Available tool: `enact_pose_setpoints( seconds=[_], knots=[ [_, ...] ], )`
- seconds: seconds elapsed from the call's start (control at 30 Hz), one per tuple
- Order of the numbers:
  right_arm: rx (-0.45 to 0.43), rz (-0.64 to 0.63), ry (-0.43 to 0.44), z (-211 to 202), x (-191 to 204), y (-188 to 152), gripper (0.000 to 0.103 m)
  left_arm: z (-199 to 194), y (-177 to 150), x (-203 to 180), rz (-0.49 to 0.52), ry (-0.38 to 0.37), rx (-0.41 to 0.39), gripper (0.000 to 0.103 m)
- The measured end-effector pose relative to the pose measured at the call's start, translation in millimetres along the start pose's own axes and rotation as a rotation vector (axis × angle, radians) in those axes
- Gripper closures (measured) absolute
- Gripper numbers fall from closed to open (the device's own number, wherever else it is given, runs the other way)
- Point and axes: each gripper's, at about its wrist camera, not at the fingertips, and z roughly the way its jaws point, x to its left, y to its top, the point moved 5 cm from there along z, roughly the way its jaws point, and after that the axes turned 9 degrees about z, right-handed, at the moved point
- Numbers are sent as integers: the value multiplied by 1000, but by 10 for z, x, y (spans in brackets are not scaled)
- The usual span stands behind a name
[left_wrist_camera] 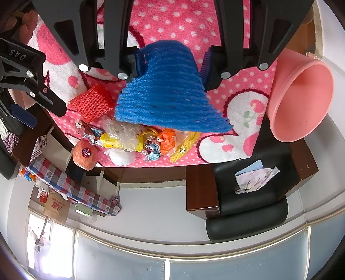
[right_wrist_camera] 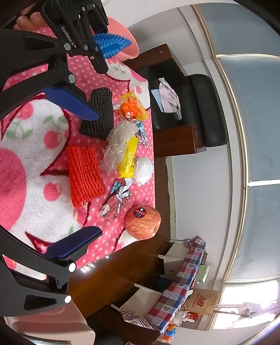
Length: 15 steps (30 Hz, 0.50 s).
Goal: Collect trash
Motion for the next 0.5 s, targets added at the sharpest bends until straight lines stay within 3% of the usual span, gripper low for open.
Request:
enact_pose_setpoints(
  seconds=[0.5],
  knots=[
    [-2,0,1,-15,-4,6,4,-1,-6,-22,-2,1,1,62]
  ],
)
